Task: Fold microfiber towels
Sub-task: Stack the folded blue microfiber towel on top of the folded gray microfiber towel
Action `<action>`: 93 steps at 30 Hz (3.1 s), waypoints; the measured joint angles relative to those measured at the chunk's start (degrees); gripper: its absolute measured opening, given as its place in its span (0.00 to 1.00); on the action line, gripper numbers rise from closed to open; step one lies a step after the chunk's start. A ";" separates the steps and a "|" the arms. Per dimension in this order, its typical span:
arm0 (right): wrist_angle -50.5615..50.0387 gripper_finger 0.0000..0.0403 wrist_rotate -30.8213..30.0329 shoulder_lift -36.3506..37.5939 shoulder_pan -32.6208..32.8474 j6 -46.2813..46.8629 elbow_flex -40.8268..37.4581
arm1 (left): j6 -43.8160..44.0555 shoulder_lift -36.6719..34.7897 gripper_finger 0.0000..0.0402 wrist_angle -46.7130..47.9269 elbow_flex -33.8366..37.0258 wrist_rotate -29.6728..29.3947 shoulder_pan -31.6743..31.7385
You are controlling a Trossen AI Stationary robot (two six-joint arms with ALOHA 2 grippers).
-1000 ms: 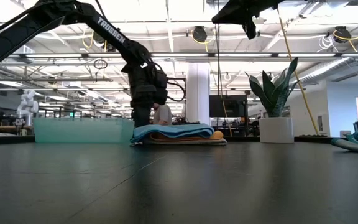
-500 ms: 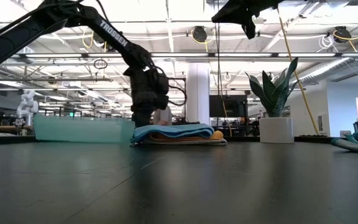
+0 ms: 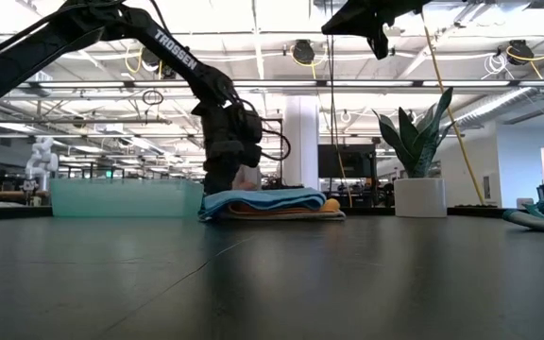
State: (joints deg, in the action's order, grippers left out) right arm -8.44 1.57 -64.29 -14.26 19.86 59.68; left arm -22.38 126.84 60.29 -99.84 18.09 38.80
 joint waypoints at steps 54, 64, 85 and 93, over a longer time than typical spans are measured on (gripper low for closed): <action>-0.44 0.00 0.23 0.00 -0.01 -0.83 0.00 | 8.57 -0.55 0.48 2.60 -10.29 -21.80 -0.68; -7.90 0.00 -0.48 -0.87 -0.32 1.17 -1.06 | 22.29 -9.11 0.49 6.83 -10.24 -19.63 -6.14; 4.79 0.24 10.72 -7.58 -9.59 7.65 -18.25 | 50.92 -32.41 0.49 6.35 -10.26 -46.64 -34.18; 9.54 0.29 11.09 -13.06 -9.31 7.96 -18.29 | 72.26 -32.39 0.49 23.75 -10.26 -59.60 -42.23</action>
State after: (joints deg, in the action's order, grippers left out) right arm 1.10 12.66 -77.35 -23.58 27.81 41.39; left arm 49.88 94.45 84.05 -110.10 -41.51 -3.43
